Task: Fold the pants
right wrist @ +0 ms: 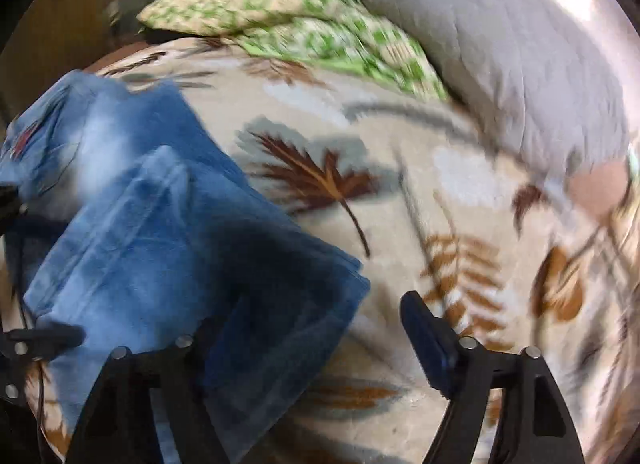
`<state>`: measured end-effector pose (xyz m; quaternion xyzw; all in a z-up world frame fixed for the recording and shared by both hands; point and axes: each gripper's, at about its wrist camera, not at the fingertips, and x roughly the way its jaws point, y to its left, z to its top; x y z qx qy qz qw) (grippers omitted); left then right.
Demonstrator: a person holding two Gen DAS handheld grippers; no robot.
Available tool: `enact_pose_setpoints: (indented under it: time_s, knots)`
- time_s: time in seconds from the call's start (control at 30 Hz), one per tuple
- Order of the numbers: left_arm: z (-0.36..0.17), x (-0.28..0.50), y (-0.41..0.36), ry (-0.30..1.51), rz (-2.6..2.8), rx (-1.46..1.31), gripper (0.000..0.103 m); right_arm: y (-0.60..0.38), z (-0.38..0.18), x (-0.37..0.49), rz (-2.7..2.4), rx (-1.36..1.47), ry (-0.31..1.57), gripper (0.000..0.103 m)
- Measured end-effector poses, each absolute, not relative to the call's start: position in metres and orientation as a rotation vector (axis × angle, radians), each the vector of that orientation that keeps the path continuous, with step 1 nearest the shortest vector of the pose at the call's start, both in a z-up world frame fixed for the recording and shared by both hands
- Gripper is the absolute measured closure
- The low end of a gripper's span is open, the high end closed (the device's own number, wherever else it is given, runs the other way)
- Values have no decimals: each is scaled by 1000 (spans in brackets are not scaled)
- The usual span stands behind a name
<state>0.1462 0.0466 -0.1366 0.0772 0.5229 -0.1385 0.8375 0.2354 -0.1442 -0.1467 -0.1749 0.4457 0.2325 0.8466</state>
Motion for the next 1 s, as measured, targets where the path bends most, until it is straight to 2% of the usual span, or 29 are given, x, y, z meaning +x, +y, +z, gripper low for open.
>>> enact_pose_setpoints:
  time_s: [0.1,0.2,0.37,0.5,0.63,0.67,1.0]
  knots:
    - [-135,142,49,1075,-310,169,23,-165,-156,245,509,-230,967,21]
    - [-133,141,48,1069,-308,168,24,-169,-160,244,506,-228,953,19]
    - [-131,139,47,1047,-299,165,23,-168,-160,244,478,-265,948,9]
    - [-126,136,45,1026,-284,169,20,-169,-157,247,465,-241,953,7]
    - [-111,131,51,1017,-262,124,4,-168,-142,238,476,-238,946,3]
    - [-105,129,54,1011,-268,98,3,-168,-135,236,479,-232,936,0]
    - [-41,90,124,832,-135,-61,0,-142,-56,226,540,-202,784,0]
